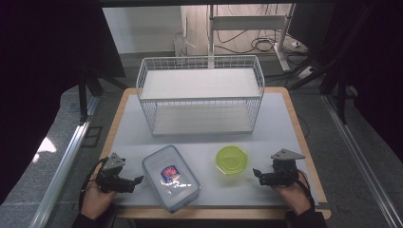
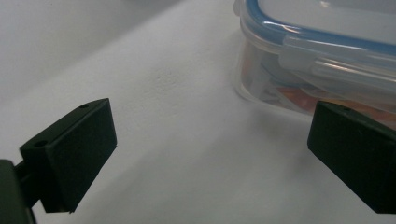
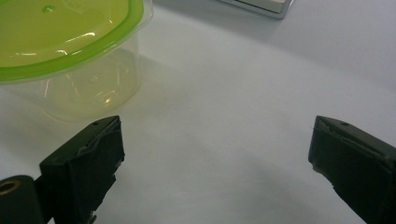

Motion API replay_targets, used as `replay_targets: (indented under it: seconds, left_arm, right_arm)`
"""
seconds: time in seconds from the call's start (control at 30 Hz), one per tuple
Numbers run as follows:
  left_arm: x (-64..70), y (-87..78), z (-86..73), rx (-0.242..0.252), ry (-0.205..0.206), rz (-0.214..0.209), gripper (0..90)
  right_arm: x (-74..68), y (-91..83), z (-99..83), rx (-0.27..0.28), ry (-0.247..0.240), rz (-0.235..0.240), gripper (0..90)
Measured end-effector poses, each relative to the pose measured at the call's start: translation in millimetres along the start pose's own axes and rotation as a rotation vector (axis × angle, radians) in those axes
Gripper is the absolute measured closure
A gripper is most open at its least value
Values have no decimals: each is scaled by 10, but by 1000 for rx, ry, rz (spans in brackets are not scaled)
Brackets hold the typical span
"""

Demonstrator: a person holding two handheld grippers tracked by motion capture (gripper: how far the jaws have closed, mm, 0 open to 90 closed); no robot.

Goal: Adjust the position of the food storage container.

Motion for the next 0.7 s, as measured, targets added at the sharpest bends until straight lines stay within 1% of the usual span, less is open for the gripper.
replay_targets:
  seconds: [0.13,0.17,0.2,0.27,0.3,0.33,0.37,0.4,0.43,0.53,0.7]
  left_arm:
    - [0,9,-2,-4,4,2,14]
    - [-1,7,0,-2,3,2,15]
    - [-4,4,4,2,1,4,15]
    - [-10,-4,8,7,-3,1,16]
    - [-9,-4,12,13,-8,-2,15]
    - [-13,-7,15,18,-11,-3,15]
    - [-13,-11,20,21,-12,-6,15]
    - [-12,-14,24,26,-11,-9,15]
    - [-11,-14,27,30,-13,-11,15]
    - [-10,-11,28,30,-6,-7,14]
    - [-6,-10,35,34,-6,-10,14]
  right_arm:
    - [-2,-17,18,0,10,-5,65]
    - [-2,-34,28,-5,18,-6,93]
    - [-2,-34,28,-5,18,-6,93]
    - [-4,-51,47,-2,28,-6,132]
    - [-10,-61,54,-5,35,-2,160]
    - [-26,-78,69,-12,44,13,225]
    - [-26,-78,69,-12,44,13,225]
    - [-36,-88,80,-23,43,21,278]
    - [-36,-88,80,-23,43,21,278]
    - [-46,-100,103,-35,39,31,361]
    - [-84,-150,212,-19,7,56,565]
Point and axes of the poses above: each handheld gripper's, and its own axes: y roughly forward along the jaws, z roughly out of its top, x roughly to its right, the point moved 9 cm from there along y, roughly forward along the jaws, and after that the axes turned 1 degree about -z, right-handed, at the moved point
